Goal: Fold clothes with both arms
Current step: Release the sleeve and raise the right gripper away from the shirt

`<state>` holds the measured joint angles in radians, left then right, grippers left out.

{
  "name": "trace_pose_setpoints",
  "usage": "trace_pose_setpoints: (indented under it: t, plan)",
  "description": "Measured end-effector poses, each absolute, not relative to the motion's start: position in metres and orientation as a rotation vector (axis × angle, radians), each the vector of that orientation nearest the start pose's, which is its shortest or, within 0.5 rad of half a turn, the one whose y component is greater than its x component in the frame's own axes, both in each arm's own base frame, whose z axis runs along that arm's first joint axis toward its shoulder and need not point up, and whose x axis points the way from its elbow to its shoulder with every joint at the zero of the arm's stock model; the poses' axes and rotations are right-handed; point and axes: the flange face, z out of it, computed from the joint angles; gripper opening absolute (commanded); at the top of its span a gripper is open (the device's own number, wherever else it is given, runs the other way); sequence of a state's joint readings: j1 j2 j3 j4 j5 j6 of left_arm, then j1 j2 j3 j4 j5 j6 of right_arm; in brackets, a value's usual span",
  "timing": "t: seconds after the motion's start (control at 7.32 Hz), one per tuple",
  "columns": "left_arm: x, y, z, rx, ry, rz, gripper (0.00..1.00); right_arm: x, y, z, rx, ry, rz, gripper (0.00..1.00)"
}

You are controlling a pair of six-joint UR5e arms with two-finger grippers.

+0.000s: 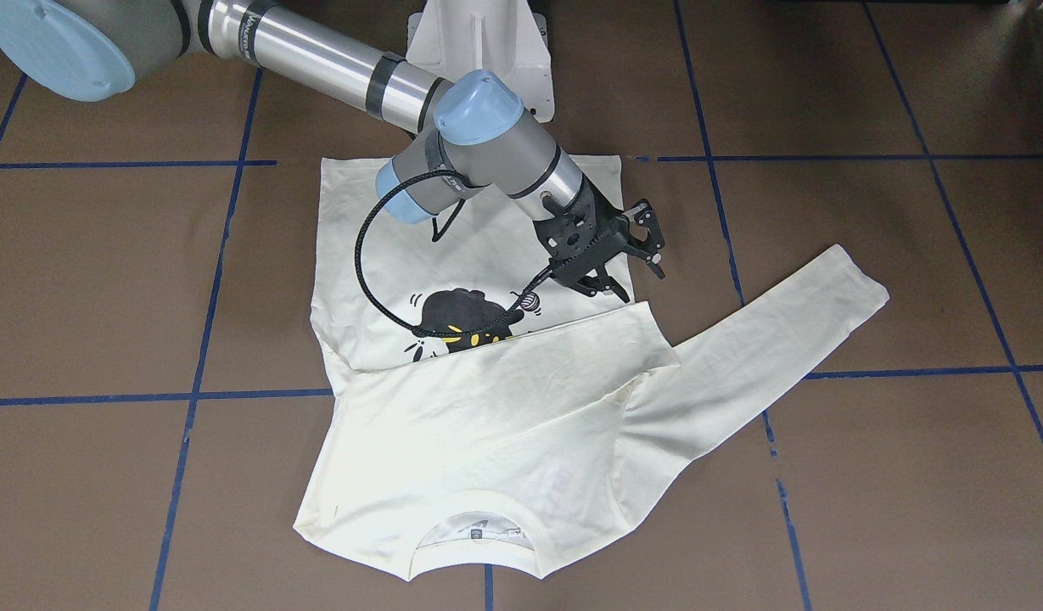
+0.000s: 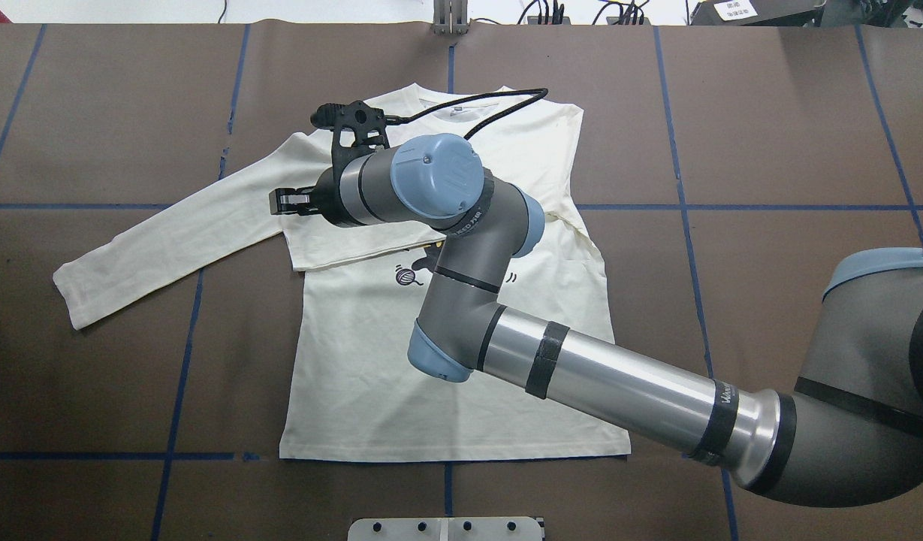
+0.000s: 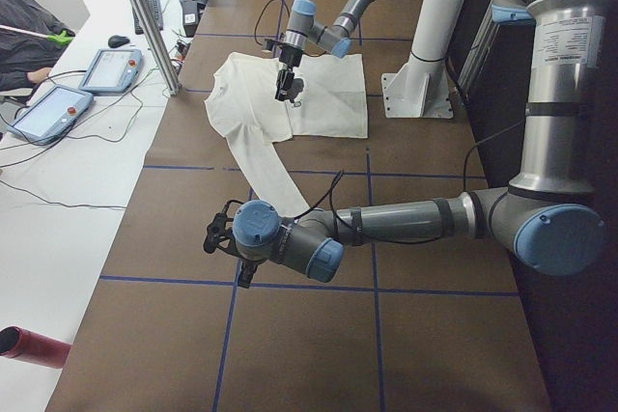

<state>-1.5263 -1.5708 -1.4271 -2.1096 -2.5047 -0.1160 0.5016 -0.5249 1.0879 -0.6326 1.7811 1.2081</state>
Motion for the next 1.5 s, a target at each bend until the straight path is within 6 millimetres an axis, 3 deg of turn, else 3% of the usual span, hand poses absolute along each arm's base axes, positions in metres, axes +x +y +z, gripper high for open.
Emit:
trace_pose_setpoints:
  t: [0.27, 0.41, 0.68, 0.82, 0.96, 1.09, 1.23, 1.37, 1.5]
  plan:
    - [-0.026, -0.516, 0.642, 0.302, 0.947, 0.062, 1.0, -0.643, -0.492, 0.056, 0.414, -1.334, -0.022, 1.0]
    - [-0.012, -0.522, 0.632, 0.306, 0.931, 0.003, 1.0, -0.625, -0.508, 0.053, 0.353, -1.258, -0.015, 1.0]
    - [0.054, -0.521, 0.604, 0.291, 0.889, -0.152, 1.0, -0.548, -0.562, 0.071, 0.207, -1.07, 0.018, 1.0]
    - [0.085, -0.502, 0.586, 0.27, 0.891, -0.226, 1.0, -0.499, -0.587, 0.101, 0.155, -0.983, 0.042, 1.0]
    - [0.112, -0.473, 0.566, 0.251, 0.893, -0.291, 1.0, -0.445, -0.609, 0.146, 0.122, -0.915, 0.035, 1.0]
    - [0.142, -0.447, 0.55, 0.226, 0.89, -0.349, 1.0, -0.386, -0.628, 0.203, 0.113, -0.856, -0.007, 1.0]
    - [0.179, -0.429, 0.548, 0.197, 0.868, -0.4, 1.0, -0.338, -0.641, 0.255, 0.116, -0.815, -0.062, 1.0]
    - [0.215, -0.413, 0.553, 0.173, 0.837, -0.443, 1.0, -0.301, -0.647, 0.297, 0.111, -0.794, -0.106, 1.0]
    - [0.237, -0.403, 0.564, 0.16, 0.807, -0.464, 1.0, -0.281, -0.648, 0.324, 0.104, -0.787, -0.131, 1.0]
